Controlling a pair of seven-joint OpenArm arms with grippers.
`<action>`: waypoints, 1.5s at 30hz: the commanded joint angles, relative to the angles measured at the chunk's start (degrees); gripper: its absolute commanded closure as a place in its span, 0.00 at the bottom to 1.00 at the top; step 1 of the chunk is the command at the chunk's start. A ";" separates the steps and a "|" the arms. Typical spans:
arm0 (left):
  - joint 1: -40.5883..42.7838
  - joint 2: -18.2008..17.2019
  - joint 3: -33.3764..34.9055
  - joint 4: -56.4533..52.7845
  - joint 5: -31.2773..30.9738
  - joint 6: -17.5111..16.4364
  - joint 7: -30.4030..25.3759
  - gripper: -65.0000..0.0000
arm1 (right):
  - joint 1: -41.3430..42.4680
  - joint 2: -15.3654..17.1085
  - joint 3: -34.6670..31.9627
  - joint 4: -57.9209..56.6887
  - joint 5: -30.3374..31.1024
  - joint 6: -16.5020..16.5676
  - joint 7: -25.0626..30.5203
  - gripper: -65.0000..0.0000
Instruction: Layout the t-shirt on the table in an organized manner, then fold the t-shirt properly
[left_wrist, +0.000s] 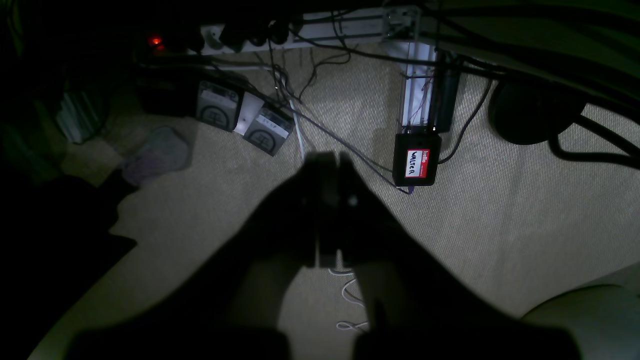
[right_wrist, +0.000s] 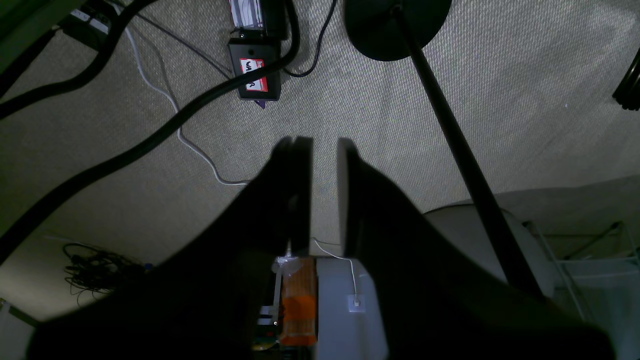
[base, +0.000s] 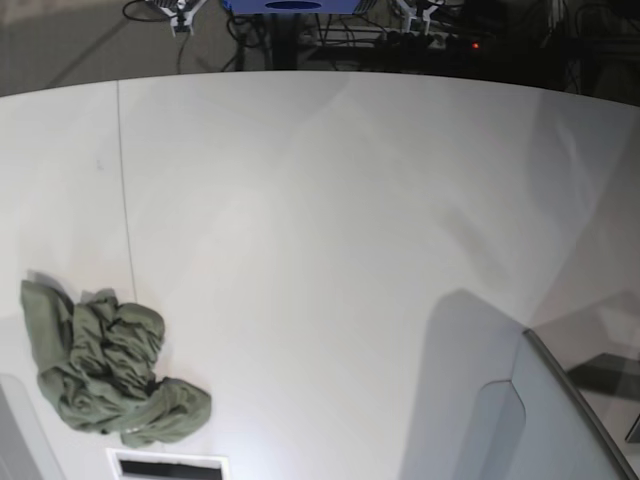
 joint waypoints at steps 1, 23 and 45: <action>0.60 -0.07 0.10 0.03 -0.21 0.23 -0.18 1.00 | -0.44 0.05 -0.05 -0.03 0.10 0.01 -0.14 0.87; 16.52 -4.91 0.19 24.29 0.05 0.23 -0.18 1.00 | -28.31 -1.00 -0.14 42.96 -0.17 0.01 -1.81 1.00; 32.25 -7.46 0.10 75.90 -0.30 0.23 0.26 1.00 | -33.50 0.58 9.26 110.04 0.19 0.10 -20.19 0.95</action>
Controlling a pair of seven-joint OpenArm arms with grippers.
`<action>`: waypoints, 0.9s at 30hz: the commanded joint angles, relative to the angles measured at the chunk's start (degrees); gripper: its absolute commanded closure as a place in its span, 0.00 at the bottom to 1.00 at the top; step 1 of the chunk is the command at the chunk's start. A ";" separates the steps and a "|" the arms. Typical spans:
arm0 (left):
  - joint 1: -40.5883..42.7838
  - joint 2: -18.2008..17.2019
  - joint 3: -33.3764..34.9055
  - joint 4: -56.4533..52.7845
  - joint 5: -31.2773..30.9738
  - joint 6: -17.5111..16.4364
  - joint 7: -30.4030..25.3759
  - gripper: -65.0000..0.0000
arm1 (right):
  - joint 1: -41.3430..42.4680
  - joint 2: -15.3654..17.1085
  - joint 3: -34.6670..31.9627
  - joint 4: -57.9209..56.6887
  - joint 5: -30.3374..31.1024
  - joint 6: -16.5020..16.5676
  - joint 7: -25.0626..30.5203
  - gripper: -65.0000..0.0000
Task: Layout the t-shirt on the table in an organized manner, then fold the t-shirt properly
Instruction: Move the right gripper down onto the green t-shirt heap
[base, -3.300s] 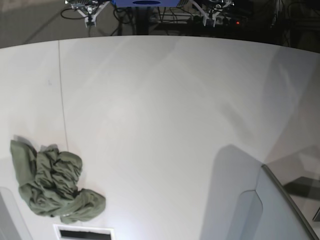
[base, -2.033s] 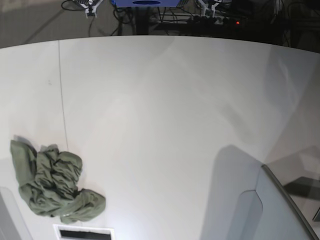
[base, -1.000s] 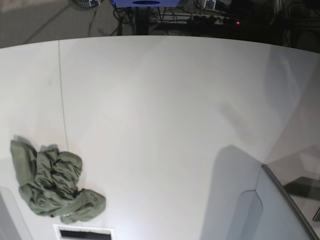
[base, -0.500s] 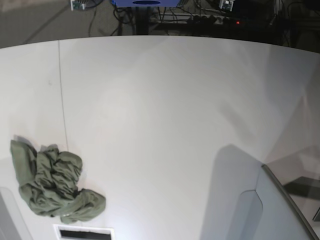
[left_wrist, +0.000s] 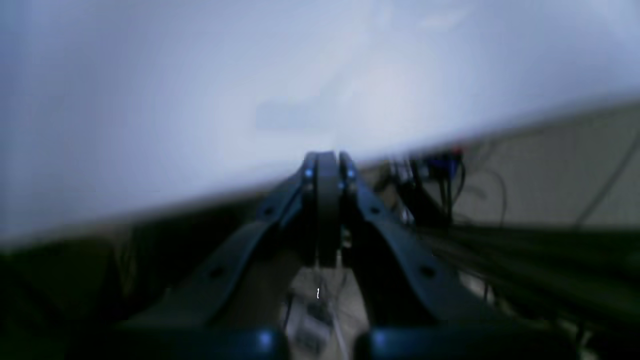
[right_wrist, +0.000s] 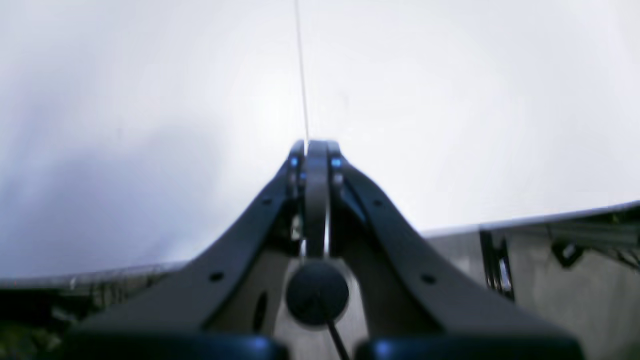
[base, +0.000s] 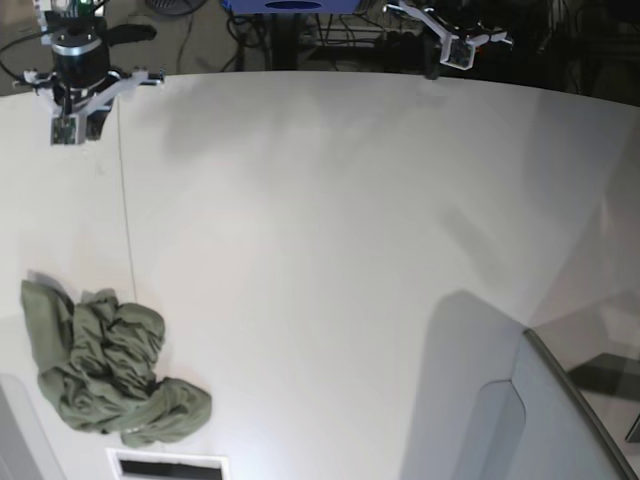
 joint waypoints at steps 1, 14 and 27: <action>0.69 -0.22 -0.01 2.88 -0.08 0.30 -1.60 1.00 | 2.78 0.14 0.98 1.06 0.12 -0.47 -0.68 0.91; -11.35 2.33 -0.10 16.42 -15.20 0.21 12.12 1.00 | 46.64 7.70 8.72 -9.75 -0.14 16.58 -35.76 0.44; -20.23 2.15 -0.53 16.24 -25.57 0.21 25.74 1.00 | 81.37 18.16 8.63 -72.70 0.12 30.47 -22.39 0.11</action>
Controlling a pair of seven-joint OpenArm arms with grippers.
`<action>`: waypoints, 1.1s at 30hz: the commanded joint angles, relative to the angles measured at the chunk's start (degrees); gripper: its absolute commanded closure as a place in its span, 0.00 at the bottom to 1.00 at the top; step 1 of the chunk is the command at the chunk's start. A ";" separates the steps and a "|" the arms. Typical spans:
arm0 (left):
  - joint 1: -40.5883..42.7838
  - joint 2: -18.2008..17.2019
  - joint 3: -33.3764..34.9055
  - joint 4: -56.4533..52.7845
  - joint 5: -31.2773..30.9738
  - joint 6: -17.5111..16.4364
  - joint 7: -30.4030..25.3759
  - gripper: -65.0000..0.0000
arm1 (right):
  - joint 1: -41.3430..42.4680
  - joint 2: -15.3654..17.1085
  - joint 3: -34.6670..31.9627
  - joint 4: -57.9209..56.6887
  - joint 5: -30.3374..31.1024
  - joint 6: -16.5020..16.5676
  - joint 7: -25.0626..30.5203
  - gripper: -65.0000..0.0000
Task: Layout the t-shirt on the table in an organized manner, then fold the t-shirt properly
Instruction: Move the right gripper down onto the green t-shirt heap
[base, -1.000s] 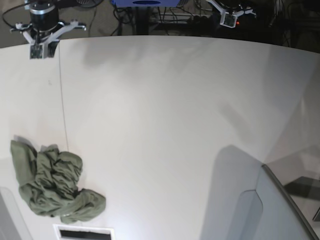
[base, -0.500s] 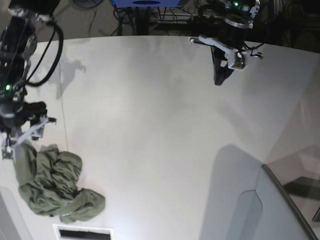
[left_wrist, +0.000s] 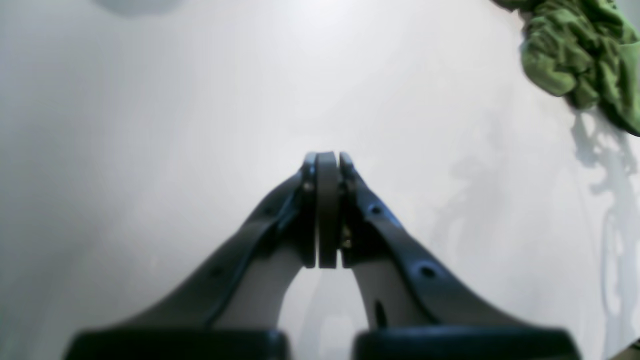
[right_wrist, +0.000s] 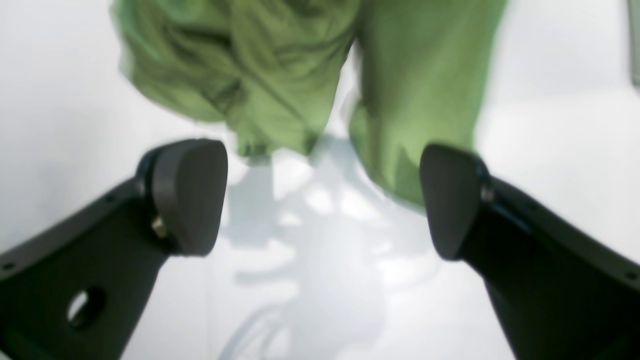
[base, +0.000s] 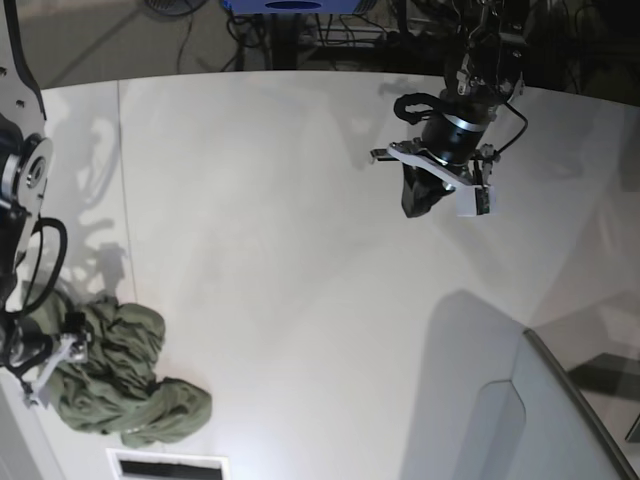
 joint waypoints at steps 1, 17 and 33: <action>-0.98 -0.58 -0.03 0.97 -0.15 -0.18 -1.45 1.00 | 3.65 0.85 0.26 0.98 0.58 -0.04 1.61 0.11; -9.51 -4.80 -1.70 -1.23 2.40 0.08 8.49 1.00 | 8.31 -2.05 -10.38 -11.77 0.32 -12.61 25.52 0.10; -10.39 -4.01 -1.26 -0.97 2.22 -0.01 10.33 0.34 | 2.77 -1.70 -10.38 -16.60 0.40 -20.26 35.72 0.11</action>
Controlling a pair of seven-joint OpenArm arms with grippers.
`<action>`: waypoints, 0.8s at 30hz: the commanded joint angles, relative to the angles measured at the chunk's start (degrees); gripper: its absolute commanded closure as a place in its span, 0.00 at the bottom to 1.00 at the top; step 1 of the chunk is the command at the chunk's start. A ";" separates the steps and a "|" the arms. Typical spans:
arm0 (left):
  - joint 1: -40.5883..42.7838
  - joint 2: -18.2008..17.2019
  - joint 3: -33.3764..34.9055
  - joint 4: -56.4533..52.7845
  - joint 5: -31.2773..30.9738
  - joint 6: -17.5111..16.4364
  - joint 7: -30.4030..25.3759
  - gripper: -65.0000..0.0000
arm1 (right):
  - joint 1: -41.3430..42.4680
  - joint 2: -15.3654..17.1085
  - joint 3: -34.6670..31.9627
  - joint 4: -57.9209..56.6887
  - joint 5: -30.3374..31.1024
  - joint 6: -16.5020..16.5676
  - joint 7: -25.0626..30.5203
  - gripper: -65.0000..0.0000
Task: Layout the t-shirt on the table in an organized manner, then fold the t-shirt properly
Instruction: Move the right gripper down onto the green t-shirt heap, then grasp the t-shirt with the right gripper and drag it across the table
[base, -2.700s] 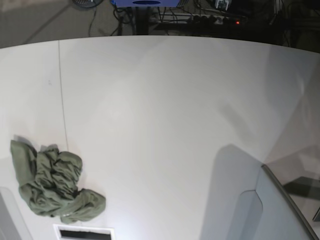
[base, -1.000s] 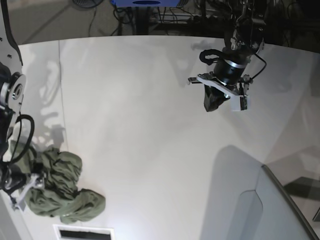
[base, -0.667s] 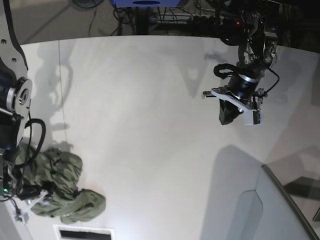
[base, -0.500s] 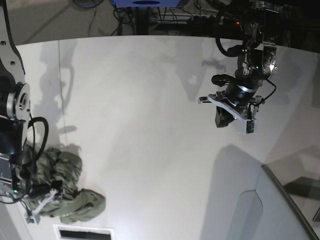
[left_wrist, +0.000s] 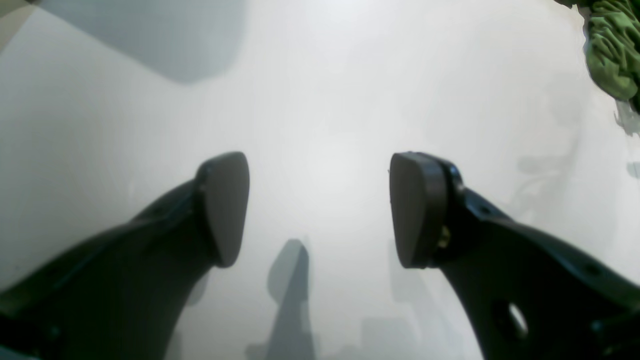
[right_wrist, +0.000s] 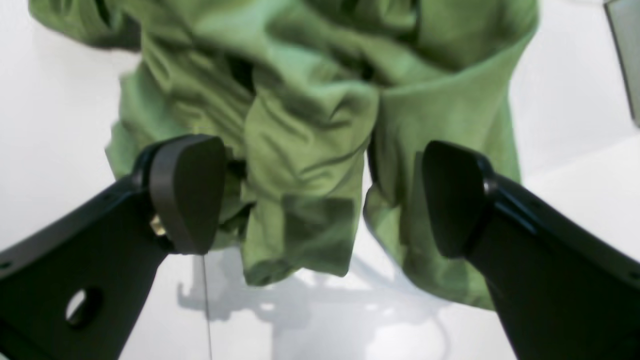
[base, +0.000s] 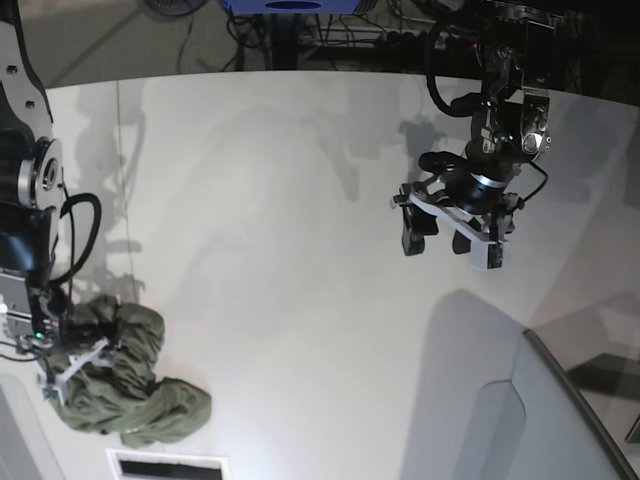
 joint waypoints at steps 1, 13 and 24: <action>-0.40 -0.36 -0.21 1.11 -0.34 -0.36 -1.12 0.34 | 1.83 0.73 0.14 0.95 0.23 -0.06 1.53 0.11; -0.31 -0.53 -0.21 1.11 -0.07 -0.36 -1.12 0.34 | -2.04 -2.00 -0.04 0.95 0.14 -0.06 4.26 0.20; 0.39 -0.71 -0.21 1.11 -0.07 -0.36 -1.12 0.34 | -3.09 -2.44 -0.04 0.86 0.14 -0.06 7.16 0.99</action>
